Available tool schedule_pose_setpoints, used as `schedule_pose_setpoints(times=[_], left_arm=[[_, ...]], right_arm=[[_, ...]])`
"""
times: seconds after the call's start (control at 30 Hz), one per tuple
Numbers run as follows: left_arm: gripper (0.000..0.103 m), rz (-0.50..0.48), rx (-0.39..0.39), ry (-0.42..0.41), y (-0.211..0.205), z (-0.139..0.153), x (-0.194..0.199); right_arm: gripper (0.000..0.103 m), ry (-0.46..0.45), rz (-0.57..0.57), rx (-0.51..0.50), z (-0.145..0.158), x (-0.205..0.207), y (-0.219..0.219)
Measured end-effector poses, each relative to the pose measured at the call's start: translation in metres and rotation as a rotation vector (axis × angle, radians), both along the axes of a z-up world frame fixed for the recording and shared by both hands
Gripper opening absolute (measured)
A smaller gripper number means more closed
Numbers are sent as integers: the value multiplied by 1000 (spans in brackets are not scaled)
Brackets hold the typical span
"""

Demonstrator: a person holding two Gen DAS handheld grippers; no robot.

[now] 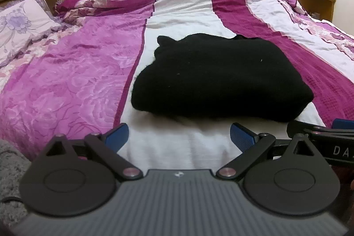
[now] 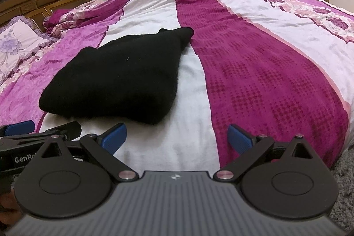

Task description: Fold small clothes

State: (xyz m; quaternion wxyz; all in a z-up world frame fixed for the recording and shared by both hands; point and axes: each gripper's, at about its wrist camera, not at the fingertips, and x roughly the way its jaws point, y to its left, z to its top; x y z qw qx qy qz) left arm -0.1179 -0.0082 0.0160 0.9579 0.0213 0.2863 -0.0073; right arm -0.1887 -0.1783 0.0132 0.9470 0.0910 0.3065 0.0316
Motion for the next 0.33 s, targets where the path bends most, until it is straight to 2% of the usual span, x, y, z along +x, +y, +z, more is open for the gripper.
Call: schedule_pose_setpoints(times=[0.33], left_arm=[[100,2,-8,7,1,-1,1]], right_arm=[[101,7,1,2,-1,1,1]])
